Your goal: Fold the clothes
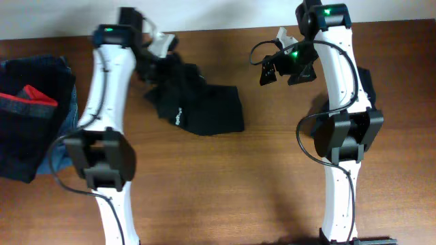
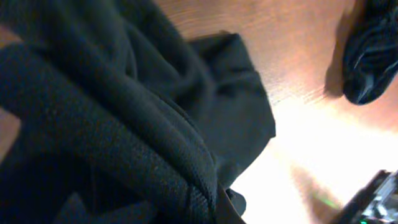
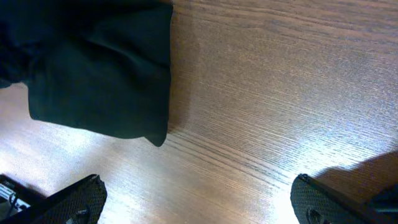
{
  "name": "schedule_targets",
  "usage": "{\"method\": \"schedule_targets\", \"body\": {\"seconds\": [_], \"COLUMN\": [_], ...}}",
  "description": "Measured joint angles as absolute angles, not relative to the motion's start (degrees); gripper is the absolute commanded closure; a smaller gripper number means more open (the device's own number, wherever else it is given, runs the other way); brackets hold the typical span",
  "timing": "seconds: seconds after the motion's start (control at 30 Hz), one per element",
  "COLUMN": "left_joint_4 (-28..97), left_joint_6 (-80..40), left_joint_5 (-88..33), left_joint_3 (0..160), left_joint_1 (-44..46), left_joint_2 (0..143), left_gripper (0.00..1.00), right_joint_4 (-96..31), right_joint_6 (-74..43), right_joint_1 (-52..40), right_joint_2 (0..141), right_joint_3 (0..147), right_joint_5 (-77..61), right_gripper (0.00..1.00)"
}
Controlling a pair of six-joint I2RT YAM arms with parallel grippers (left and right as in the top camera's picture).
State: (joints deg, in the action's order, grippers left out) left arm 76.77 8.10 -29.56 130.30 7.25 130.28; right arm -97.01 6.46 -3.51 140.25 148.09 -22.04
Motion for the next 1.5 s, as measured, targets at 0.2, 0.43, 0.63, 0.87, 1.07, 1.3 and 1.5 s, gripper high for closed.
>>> {"method": "schedule_targets", "body": {"seconds": [0.2,0.43,0.63,0.87,1.07,1.3,1.5], "left_joint_4": [76.09,75.68,75.81,75.70,73.17,67.37,64.14], "left_joint_6": [7.35,7.20,5.23,3.99,3.25,0.51,-4.82], "left_joint_5": [-20.10,-9.61,-3.14,-1.50,-1.48,-1.45,-2.37], "left_joint_3": [130.74,130.74,131.07,131.24,131.26,131.26,131.26], "left_joint_1": [18.74,31.73,37.28,37.26,37.45,37.56,38.85], "left_joint_2": [130.28,130.28,131.39,136.31,136.42,136.44,137.56], "left_gripper": [0.99,0.97,0.97,0.98,0.97,0.63,0.01], "right_joint_4": [-97.01,-97.01,-96.97,-95.18,-90.96,-90.13,-90.80], "right_joint_6": [6.50,6.52,6.70,6.15,1.10,-2.94,-3.46], "right_joint_1": [-3.53,-3.51,-3.03,-2.79,1.06,10.90,12.95], "right_joint_2": [140.25,140.25,140.25,140.25,140.27,140.27,140.27], "right_joint_3": [148.09,148.09,148.09,148.09,151.74,155.35,155.37], "right_joint_5": [-22.06,-22.06,-20.82,-20.23,-23.05,-26.81,-28.23], "right_gripper": [0.01,0.01,0.01,0.01,0.01,0.01,0.01]}}
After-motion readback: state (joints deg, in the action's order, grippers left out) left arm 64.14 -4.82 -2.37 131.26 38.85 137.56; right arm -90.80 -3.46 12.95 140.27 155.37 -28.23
